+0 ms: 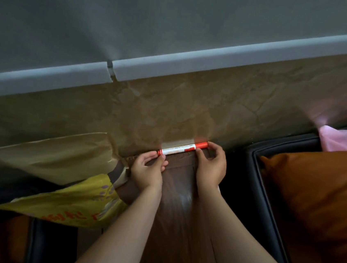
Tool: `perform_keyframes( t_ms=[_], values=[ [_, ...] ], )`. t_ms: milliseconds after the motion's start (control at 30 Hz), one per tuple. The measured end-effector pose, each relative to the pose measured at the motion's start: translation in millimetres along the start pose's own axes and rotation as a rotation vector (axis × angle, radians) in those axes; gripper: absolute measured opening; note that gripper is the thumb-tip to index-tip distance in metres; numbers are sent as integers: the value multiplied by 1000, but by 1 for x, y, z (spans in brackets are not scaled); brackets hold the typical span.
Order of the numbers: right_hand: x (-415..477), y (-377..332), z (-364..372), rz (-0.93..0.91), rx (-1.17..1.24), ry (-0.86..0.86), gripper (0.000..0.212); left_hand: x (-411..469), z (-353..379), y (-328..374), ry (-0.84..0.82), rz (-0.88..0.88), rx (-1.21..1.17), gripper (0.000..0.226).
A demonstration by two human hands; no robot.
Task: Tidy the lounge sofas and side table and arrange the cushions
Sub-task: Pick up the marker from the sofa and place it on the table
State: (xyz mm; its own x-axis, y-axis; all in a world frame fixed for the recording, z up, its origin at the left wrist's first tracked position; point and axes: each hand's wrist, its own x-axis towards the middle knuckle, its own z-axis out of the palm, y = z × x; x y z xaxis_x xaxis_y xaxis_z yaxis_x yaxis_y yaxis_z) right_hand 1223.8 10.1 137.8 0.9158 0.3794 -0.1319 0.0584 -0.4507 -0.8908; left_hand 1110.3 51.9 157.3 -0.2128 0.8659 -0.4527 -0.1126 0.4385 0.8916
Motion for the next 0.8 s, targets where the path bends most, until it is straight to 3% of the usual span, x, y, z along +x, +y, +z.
perform_keyframes(
  t_ms=[200, 433, 600, 800],
  values=[
    [0, 2, -3, -15, -24, -15, 31, -1, -2, -1, -27, 13, 17, 20],
    [-14, 3, -16, -28, 12, -149, 58, -10, -13, -2, -85, -18, 30, 25],
    [-60, 7, -29, 14, 142, -218, 59, -35, -31, -7, -109, -72, 44, 25],
    [-137, 28, -63, 13, 117, -332, 55, -85, -83, -34, -189, -138, 142, 20]
  ],
)
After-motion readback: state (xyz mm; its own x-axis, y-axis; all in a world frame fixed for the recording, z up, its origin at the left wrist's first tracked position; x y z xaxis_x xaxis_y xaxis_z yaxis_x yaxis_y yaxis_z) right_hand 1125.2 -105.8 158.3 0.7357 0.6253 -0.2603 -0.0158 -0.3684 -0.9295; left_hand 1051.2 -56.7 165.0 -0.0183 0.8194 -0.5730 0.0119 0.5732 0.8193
